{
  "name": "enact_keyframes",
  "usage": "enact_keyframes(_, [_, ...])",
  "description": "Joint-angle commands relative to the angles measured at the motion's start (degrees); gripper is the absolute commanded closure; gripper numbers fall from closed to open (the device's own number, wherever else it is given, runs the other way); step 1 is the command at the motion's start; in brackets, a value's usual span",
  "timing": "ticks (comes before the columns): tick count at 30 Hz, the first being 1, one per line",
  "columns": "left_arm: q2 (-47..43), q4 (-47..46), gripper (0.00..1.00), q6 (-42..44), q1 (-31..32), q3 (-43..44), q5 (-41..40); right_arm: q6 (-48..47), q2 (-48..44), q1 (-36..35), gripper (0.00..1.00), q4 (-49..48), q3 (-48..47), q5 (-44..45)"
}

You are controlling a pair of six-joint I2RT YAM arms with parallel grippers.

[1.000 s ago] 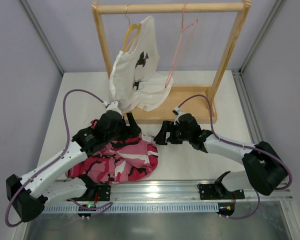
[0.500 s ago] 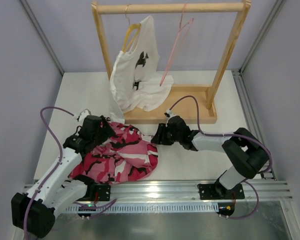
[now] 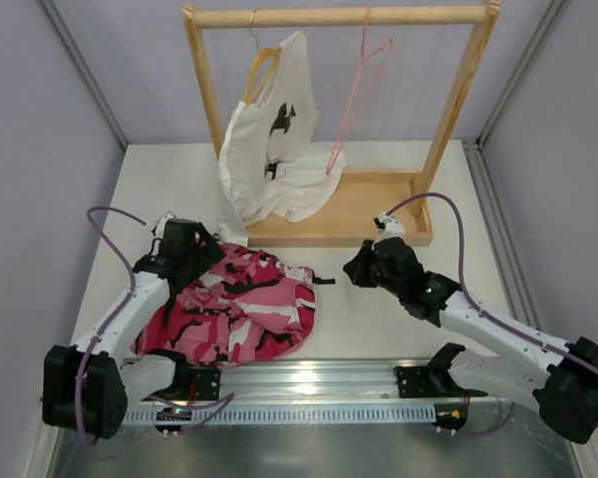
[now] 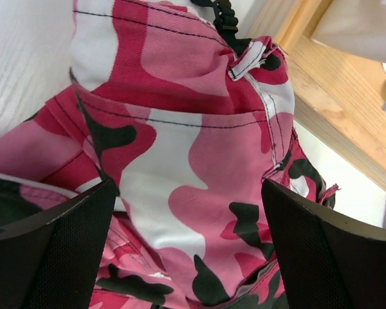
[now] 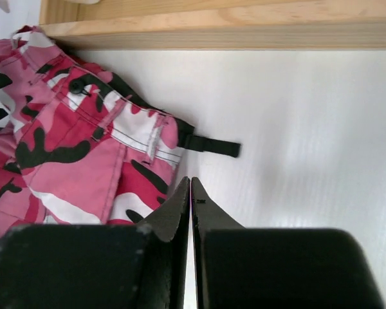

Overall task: Place the trousers on the hanger
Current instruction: Fold the trousers

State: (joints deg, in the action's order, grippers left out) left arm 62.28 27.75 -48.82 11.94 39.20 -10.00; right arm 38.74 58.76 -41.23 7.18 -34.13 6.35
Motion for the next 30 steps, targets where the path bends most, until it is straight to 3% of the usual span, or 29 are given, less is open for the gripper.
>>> enact_keyframes(1, [2.8,-5.7,0.08,1.0,-0.3,1.0,2.5,0.4,-4.4,0.0,0.96,10.5,1.5,8.2])
enact_keyframes(2, [4.3,-8.6,0.16,1.2,-0.3,0.9,5.0,0.9,-6.7,-0.1,0.96,11.9,1.8,9.3])
enact_keyframes(3, [5.2,-9.9,0.21,1.6,-0.3,0.7,7.3,1.2,-7.7,0.0,0.84,11.7,2.1,9.7])
enact_keyframes(4, [6.3,-10.4,0.27,2.0,-0.3,0.9,8.8,1.2,-8.6,-0.1,0.64,7.8,4.3,9.4])
enact_keyframes(5, [7.9,-10.4,0.48,2.6,-0.3,1.4,9.8,0.6,-9.2,-0.1,0.39,3.4,5.9,5.2])
enact_keyframes(7, [8.9,-10.5,0.7,2.8,-0.3,1.2,9.8,-0.2,-6.7,-0.1,0.23,-4.3,8.4,0.7])
enact_keyframes(8, [8.9,-10.9,0.81,2.9,-0.3,1.0,9.8,-0.3,-4.6,0.0,0.18,-10.2,8.2,-2.3])
enact_keyframes(11, [8.6,-11.8,1.0,2.7,-0.3,0.3,11.8,1.2,6.8,0.0,0.13,-14.4,3.8,-3.8])
enact_keyframes(18, [6.4,-10.7,1.0,2.9,-0.3,0.1,14.3,4.8,26.7,-0.1,0.12,-27.5,-3.0,-12.2])
enact_keyframes(21, [4.6,-11.6,1.0,2.9,-0.2,-0.7,16.4,5.6,30.6,0.0,0.17,-32.6,-2.6,-14.1])
enact_keyframes(23, [3.4,-13.1,1.0,3.1,-0.3,-1.1,20.7,5.4,31.7,-0.1,0.29,-33.1,-2.4,-14.7])
enact_keyframes(24, [2.9,-13.8,1.0,2.9,-0.2,-1.8,22.0,5.2,31.8,0.0,0.48,-32.8,-2.4,-14.7])
enact_keyframes(25, [2.2,-14.5,1.0,2.5,-0.2,-2.2,25.1,5.0,31.4,0.0,0.61,-31.8,-2.0,-14.6])
enact_keyframes(26, [0.8,-16.1,1.0,2.0,-0.2,-2.9,26.3,4.9,30.1,-0.1,0.83,-31.1,-1.7,-14.4])
enact_keyframes(27, [0.1,-16.3,1.0,1.9,0.0,-3.1,27.3,4.7,28.8,-0.1,0.96,-29.8,-1.4,-14.2])
enact_keyframes(29, [-1.4,-16.2,1.0,1.5,0.4,-2.9,29.4,3.0,24.1,-0.1,0.96,-21.4,-0.3,-10.8])
enact_keyframes(30, [-3.2,-16.1,1.0,1.3,0.9,-2.9,30.1,2.9,17.4,-0.1,0.96,-17.2,0.0,-8.0])
